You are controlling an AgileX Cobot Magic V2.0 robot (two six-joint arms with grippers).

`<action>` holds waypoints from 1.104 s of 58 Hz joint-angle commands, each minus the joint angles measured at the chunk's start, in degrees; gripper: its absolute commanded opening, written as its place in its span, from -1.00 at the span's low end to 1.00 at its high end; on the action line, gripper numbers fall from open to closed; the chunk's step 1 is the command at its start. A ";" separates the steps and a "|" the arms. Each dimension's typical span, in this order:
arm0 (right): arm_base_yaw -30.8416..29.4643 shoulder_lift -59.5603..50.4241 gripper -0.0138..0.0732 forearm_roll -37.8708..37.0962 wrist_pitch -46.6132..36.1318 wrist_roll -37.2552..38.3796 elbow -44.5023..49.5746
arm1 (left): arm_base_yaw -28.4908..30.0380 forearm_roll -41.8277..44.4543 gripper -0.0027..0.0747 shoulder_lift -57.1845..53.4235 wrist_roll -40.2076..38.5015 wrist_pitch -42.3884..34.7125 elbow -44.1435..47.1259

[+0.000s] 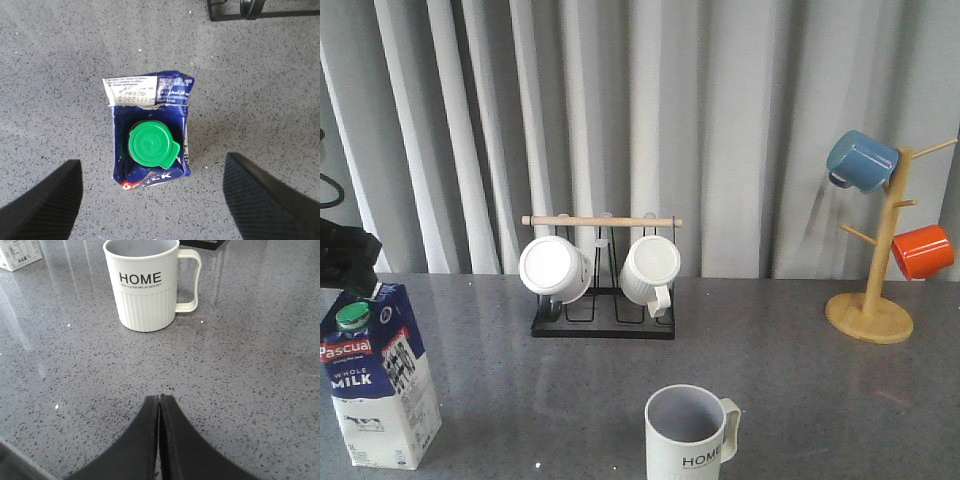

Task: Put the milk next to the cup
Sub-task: 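Lower the left gripper onto the milk carton top and grasp it, then lift the milk carton with the left gripper toward the mug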

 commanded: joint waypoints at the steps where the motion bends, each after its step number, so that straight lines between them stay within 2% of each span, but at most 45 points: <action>1: 0.00 -0.20 -0.70 0.42 0.86 -0.26 -2.01 | 0.04 -0.45 0.51 -1.35 0.26 -1.17 -1.74; 64: 0.00 -0.20 -0.70 0.42 1.09 -0.26 -2.01 | 0.04 1.53 0.51 6.19 1.40 -2.94 -1.74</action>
